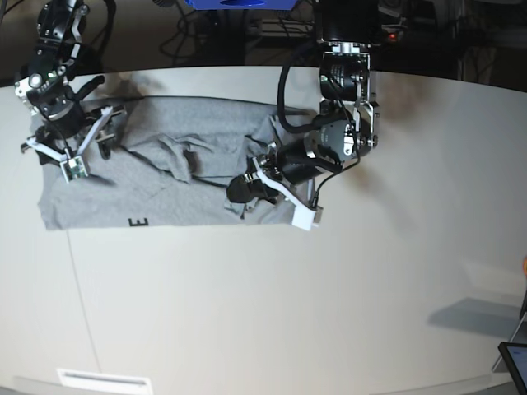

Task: Fold the T-shirt properly
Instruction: 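Fold the held side over toward the right gripper with the left gripper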

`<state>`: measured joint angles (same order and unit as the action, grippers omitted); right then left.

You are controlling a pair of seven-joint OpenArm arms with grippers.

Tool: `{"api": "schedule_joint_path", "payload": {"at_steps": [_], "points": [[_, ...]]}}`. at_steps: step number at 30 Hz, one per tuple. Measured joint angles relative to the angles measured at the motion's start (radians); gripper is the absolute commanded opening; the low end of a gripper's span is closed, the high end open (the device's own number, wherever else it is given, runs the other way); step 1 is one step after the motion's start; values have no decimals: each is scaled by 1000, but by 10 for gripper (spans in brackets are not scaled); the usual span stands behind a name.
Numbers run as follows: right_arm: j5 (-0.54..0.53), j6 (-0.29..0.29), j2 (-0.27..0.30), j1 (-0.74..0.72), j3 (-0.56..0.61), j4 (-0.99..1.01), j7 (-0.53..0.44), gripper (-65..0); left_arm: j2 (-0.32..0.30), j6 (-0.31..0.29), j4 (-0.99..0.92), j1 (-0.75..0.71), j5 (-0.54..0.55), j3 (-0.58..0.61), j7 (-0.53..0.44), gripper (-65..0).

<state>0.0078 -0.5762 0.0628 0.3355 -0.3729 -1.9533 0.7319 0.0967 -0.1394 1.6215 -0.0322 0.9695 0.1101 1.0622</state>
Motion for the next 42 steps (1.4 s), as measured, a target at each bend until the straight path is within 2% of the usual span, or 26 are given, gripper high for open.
{"api": "schedule_joint_path", "payload": {"at_steps": [4,13,20,22,28,29,32,35,37,39,41,42], "points": [[0,0,0,0,0,0,0,-274,1,1,-59,11,3,1,0,-650],[0,0,0,0,0,0,0,-274,-3,0,-62,16,1,31,-6,-638],[0,0,0,0,0,0,-1,-274,43,-6,-66,41,6,73,-5,-462],[0,0,0,0,0,0,0,-274,47,-7,-64,43,7,73,-35,-427],[0,0,0,3,0,0,-1,-274,45,-6,-66,41,6,73,-68,-363],[0,0,0,3,0,0,-1,-274,45,-15,-66,40,6,73,-68,-356],[0,0,0,3,0,0,-1,-274,49,-93,-65,40,7,74,-68,-359],[0,0,0,3,0,0,-1,-273,49,-108,-47,40,42,73,-64,-361],[0,0,0,3,0,0,-1,-273,36,-112,-12,40,92,75,-61,-361],[0,-18,0,3,1,0,-1,-273,-7,-117,49,41,110,78,-61,-363],[5,-108,1,3,1,0,-4,-274,-63,-114,119,48,76,75,-61,-363],[3,-134,0,4,2,-1,-6,-276,-93,-112,156,51,33,75,-60,-364]]}}
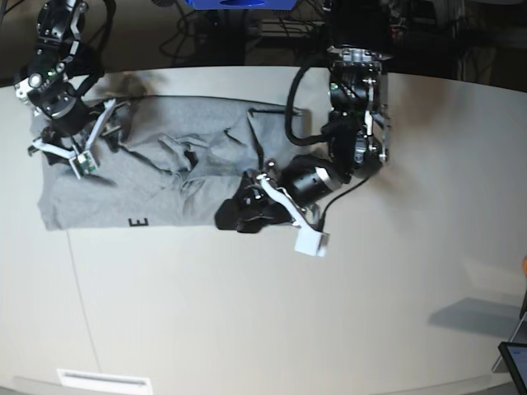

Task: Fold the T-shirt properly
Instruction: 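Fold the held side over toward the right gripper with the left gripper, then release the fold and raise the left gripper away from the shirt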

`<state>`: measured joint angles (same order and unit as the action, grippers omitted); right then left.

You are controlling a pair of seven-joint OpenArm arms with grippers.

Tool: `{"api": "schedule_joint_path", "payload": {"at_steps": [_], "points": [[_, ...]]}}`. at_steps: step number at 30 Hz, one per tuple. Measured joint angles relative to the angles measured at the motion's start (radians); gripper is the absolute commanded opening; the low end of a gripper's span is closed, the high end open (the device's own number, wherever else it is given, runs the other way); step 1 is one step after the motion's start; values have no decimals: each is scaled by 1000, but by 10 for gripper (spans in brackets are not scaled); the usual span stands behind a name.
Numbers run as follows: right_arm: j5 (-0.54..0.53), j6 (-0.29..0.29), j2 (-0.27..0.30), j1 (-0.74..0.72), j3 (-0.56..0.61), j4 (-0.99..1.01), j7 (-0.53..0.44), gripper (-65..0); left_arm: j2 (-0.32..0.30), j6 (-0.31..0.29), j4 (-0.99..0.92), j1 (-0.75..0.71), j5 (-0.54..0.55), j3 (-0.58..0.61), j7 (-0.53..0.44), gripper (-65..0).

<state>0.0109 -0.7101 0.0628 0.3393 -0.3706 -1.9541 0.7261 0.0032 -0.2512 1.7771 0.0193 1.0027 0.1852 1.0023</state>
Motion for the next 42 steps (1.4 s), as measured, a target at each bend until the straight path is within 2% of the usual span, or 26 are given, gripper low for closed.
{"api": "schedule_joint_path", "payload": {"at_steps": [2,4,5,7,8,9,11,15,17,19,22,24,32,35,37,42], "points": [[-3,3,-5,2,3,-8,2,-277,-52,0,48,-1,-84,-2,-5,-366],[-1,6,-3,1,2,-23,0,-277,-103,18,81,-29,-163,-7,-4,-408],[0,8,0,1,2,-25,-3,-277,-126,32,94,-46,-197,-7,-4,-438],[0,8,0,2,2,-26,-35,-277,-188,63,103,-74,-283,-5,2,-546],[4,7,0,4,3,-26,-54,-277,-210,68,103,-79,-331,-8,2,-600],[4,7,-1,7,6,-27,-75,-277,-226,67,103,-84,-369,-22,3,-626],[10,22,7,26,68,-30,-90,-277,-229,66,105,-103,-405,-92,-8,-632],[5,2,48,69,249,-30,-151,-279,-229,68,114,-153,-500,-251,0,-632],[4,3,48,64,292,-30,-163,-305,-234,68,114,-161,-556,-292,-1,-632],[5,4,48,50,307,-31,-167,-387,-234,63,115,-172,-634,-307,-6,-632],[18,18,58,10,367,-31,-152,-564,-248,58,114,-199,-727,-299,-6,-632],[11,14,53,-13,408,-31,-160,-650,-252,60,114,-216,-790,-305,-4,-632],[12,10,50,-122,637,-31,-36,-647,-249,53,114,-256,-975,-309,0,-635],[3,2,44,-192,713,-31,51,-647,-248,53,114,-248,-985,-309,-9,-637],[21,11,12,-238,736,-29,122,-647,-247,53,115,-249,-984,-309,-9,-637],[-4,10,-34,-353,820,17,171,-647,-229,53,157,-300,-988,-360,-1,-637]]}}
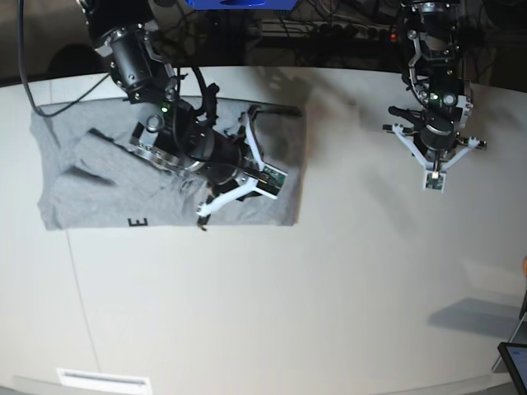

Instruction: Fold the T-shirt properly

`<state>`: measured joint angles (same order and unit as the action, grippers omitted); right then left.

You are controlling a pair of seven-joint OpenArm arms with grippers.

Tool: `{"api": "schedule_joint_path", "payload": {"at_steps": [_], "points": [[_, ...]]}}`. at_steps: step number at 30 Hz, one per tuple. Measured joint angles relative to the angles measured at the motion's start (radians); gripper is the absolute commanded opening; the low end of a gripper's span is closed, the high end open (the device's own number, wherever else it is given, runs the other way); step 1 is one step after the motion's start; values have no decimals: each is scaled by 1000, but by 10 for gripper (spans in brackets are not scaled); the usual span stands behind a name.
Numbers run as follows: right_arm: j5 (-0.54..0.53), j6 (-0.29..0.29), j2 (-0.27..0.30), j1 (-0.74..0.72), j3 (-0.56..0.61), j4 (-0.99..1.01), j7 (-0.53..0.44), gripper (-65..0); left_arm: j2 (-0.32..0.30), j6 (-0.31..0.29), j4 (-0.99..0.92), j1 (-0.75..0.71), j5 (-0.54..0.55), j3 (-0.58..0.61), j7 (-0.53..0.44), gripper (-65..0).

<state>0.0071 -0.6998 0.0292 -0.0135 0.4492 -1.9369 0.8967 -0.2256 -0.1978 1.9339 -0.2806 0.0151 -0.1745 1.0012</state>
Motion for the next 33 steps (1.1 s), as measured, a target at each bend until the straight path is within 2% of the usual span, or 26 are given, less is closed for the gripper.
{"api": "schedule_joint_path", "payload": {"at_steps": [5,10,12,13,15,18,25,33], "points": [[11,1,-51,-45,4,108,26,-647,33,0,26,-11,6,-80,-31,-637],[8,3,-73,-70,6,242,27,-647,32,-4,25,-96,2,-94,-173,-637],[13,61,-81,-80,3,275,36,-647,37,-9,24,-120,8,-94,-222,-637],[12,72,-83,-86,3,284,36,-647,37,-9,24,-127,7,-94,-234,-637],[11,95,-84,-89,3,286,33,-647,37,-9,23,-128,4,-96,-237,-637],[11,99,-82,-79,3,286,41,-647,37,-9,23,-127,4,-96,-247,-637],[11,107,-80,-40,-90,280,86,-647,37,-9,11,-121,5,-96,-248,-637],[5,106,-35,29,-134,184,92,-647,34,-9,-24,-119,4,-98,-254,-637]]}}
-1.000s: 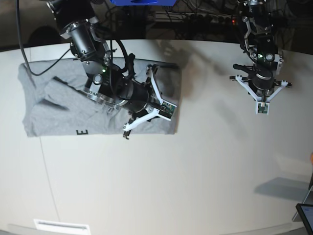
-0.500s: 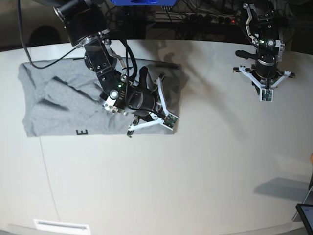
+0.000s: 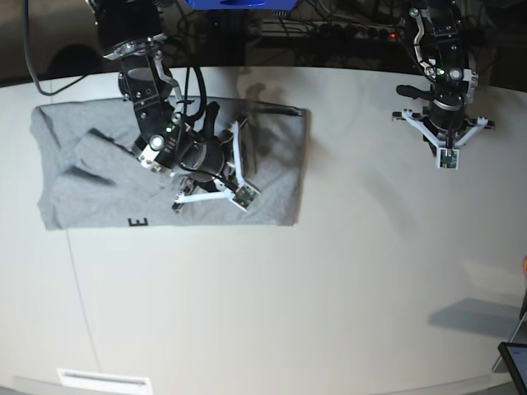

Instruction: Fold the T-shirt properly

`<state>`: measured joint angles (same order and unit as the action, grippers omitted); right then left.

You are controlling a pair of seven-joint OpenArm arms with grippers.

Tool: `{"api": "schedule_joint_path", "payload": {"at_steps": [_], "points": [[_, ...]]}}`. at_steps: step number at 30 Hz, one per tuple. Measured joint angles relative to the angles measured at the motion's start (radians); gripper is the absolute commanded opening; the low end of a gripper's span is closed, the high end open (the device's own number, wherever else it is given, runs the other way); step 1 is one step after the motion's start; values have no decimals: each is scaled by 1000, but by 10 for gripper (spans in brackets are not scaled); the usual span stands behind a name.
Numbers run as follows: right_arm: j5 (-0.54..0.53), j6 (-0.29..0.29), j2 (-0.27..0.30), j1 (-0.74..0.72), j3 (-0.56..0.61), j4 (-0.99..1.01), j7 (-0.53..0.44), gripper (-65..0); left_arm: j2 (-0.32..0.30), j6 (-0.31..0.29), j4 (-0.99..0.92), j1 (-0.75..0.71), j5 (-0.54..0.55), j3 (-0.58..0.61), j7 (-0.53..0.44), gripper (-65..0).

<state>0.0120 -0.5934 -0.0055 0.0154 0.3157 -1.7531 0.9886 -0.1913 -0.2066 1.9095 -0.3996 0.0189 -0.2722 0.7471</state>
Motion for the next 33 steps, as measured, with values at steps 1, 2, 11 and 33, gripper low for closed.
{"api": "schedule_joint_path", "payload": {"at_steps": [1,2,11,33], "points": [[0,0,3,6,-8,-13,21,-647,-1,0,-2,-2,0,-1,1,-637],[2,0,3,10,-15,-26,41,-647,-2,0,-3,-2,0,-1,4,-637],[-1,0,19,37,-43,-97,61,-640,10,-87,-3,79,42,6,5,-635],[-5,-4,16,37,5,-133,87,-263,17,-164,-53,109,112,-1,7,-637]]}}
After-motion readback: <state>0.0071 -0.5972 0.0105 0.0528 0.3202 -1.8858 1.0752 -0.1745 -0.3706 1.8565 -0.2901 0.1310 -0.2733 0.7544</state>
